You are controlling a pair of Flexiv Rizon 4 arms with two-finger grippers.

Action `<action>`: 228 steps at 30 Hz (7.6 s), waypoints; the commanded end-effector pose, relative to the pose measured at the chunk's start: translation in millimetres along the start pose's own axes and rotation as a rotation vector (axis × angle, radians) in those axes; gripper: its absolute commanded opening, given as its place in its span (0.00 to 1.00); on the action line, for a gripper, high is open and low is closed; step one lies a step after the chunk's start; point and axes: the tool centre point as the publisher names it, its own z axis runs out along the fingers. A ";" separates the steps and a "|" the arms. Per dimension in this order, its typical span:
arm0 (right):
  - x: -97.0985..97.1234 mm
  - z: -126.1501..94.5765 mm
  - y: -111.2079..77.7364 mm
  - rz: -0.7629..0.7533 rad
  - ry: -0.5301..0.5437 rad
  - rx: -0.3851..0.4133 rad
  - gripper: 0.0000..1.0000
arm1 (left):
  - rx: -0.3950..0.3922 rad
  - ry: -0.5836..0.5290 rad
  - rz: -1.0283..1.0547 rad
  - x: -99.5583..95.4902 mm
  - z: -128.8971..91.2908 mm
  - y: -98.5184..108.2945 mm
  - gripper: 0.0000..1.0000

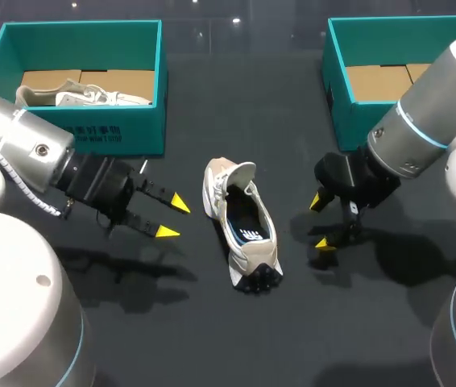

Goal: Take the shoe out of the shoebox, open the shoe tongue, remove and reinsert the insole, then place the shoe into the shoebox

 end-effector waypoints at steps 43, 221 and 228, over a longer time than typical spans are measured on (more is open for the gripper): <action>18.2 -36.4 -39.9 0.056 -0.011 0.034 1.00 | -0.356 0.670 0.280 -64.0 -13.2 -33.3 0.00; 18.2 -36.4 -39.9 0.056 -0.011 0.034 1.00 | -0.879 0.705 0.453 -87.3 104.9 63.5 1.00; 18.2 -36.4 -39.9 0.056 -0.011 0.034 1.00 | -0.838 0.703 0.487 -90.9 97.9 60.6 1.00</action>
